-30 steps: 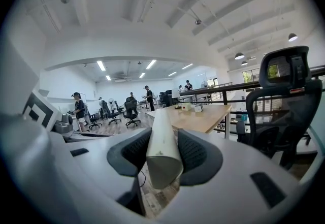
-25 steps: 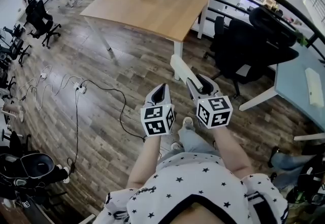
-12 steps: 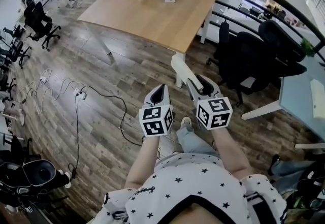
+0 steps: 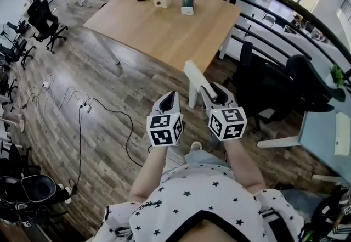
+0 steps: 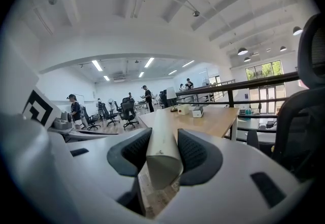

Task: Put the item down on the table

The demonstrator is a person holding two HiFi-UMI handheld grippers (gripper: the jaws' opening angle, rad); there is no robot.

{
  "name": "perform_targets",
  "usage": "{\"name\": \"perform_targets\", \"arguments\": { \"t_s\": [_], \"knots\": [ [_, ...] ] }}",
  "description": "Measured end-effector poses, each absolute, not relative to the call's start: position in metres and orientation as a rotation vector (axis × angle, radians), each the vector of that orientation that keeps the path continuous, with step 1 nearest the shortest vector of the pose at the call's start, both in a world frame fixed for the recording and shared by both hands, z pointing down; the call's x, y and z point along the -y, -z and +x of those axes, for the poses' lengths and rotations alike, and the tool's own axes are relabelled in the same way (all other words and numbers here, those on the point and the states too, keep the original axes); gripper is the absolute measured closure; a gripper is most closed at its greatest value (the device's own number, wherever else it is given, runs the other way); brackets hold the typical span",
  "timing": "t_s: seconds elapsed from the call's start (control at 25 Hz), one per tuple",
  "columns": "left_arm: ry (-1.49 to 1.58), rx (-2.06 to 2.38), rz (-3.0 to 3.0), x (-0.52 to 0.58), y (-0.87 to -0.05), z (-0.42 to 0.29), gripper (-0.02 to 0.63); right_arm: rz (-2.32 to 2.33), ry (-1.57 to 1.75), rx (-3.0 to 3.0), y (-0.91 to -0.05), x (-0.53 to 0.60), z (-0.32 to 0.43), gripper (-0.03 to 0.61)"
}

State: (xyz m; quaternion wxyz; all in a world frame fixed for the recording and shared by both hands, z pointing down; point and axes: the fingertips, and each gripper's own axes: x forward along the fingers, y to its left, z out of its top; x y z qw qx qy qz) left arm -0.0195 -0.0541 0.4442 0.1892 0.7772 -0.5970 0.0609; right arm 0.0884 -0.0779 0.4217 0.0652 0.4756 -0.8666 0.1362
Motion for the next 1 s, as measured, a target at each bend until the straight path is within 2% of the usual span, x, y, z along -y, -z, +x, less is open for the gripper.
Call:
{"name": "perform_targets", "arguments": {
  "t_s": [0.52, 1.0],
  "knots": [
    [-0.151, 1.689, 2.122, 0.13, -0.463, -0.022, 0.603, 1.412, -0.421, 2.6, -0.436, 0.167, 0.095, 0.428],
    [-0.145, 1.626, 2.118, 0.242, -0.481, -0.055, 0.603, 1.453, -0.399, 2.516, -0.456, 0.269, 0.071, 0.428]
  ]
}}
